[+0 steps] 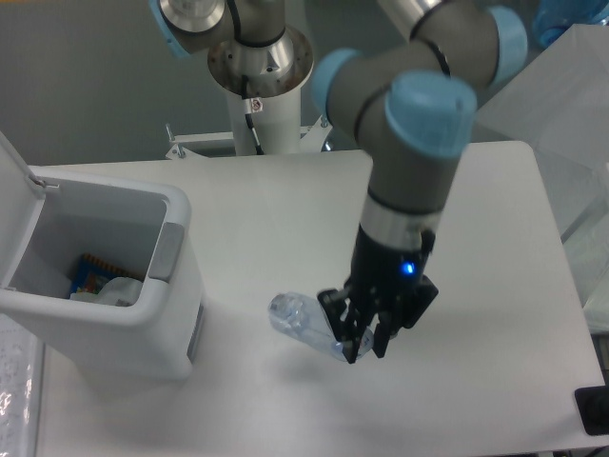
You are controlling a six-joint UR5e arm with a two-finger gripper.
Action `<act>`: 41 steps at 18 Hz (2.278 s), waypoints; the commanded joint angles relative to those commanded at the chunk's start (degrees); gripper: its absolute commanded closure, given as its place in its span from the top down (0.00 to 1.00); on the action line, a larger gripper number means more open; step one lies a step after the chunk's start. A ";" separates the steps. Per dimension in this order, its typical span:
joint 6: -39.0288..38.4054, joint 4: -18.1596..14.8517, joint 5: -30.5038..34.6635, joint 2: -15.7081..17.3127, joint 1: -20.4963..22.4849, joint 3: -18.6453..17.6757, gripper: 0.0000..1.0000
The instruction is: Place the trash in the trash can
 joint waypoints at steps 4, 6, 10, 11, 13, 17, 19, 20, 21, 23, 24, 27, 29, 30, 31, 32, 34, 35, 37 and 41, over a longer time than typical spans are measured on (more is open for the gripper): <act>1.49 5.27 -1.75 2.20 -2.29 0.00 0.04; 4.29 5.55 -3.51 3.95 -2.64 -0.09 0.04; 5.45 5.81 -9.57 8.43 -2.65 -0.26 0.04; 5.45 5.81 -10.36 9.49 -2.65 -0.53 0.04; 5.45 5.81 -11.34 11.60 -2.82 -1.49 0.04; 6.33 5.81 -12.13 14.50 -5.97 -4.65 0.04; 6.68 5.81 -12.13 15.99 -7.21 -6.58 0.04; 6.77 5.81 -12.22 16.96 -7.65 -7.98 0.04; 6.86 5.90 -12.22 17.75 -8.44 -9.48 0.04; 8.34 5.90 -12.13 18.55 -10.11 -12.03 0.05; 9.40 5.99 -12.13 18.55 -10.46 -13.09 0.06; 12.04 5.99 -12.13 18.38 -10.99 -14.94 0.15; 14.05 5.99 -12.13 18.03 -11.35 -15.38 0.43; 14.41 5.99 -12.13 17.94 -11.35 -15.64 0.66; 14.50 5.99 -12.13 17.94 -11.35 -15.82 0.89; 14.50 5.99 -12.13 17.94 -11.35 -16.00 0.97; 14.68 5.99 -12.13 17.94 -11.35 -16.70 1.00; 14.85 5.99 -12.04 18.02 -11.35 -17.14 1.00; 15.03 5.90 -11.78 17.76 -11.26 -17.23 1.00; 16.87 6.08 -9.42 15.83 -6.89 -17.23 1.00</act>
